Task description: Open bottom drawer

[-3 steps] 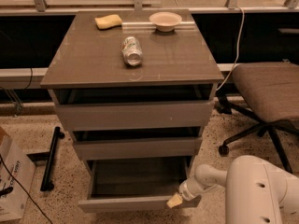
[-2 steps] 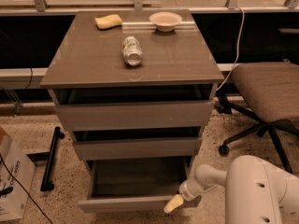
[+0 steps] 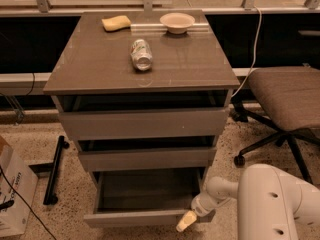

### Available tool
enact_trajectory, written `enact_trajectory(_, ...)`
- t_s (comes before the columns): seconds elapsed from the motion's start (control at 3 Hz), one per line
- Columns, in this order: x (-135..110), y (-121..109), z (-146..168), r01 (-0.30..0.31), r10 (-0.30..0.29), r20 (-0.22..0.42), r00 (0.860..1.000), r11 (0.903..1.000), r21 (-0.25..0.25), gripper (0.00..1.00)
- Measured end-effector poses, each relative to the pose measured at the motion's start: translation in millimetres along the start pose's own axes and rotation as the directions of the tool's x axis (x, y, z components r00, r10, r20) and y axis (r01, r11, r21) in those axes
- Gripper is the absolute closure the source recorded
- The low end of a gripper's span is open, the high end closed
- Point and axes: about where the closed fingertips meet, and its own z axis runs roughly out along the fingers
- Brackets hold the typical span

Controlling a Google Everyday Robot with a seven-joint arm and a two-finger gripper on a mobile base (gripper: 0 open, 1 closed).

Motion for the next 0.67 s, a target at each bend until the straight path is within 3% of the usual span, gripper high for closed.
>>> enact_trajectory(0.33, 16.9, 13.8, 0.1, 0.086, -0.088, -0.097, 0.991, 0.996, -0.02, 0.0)
enact_trajectory(0.67, 32.0, 33.7, -4.3, 0.184, -0.195, -0.156, 0.968, 0.9793, -0.085, 0.15)
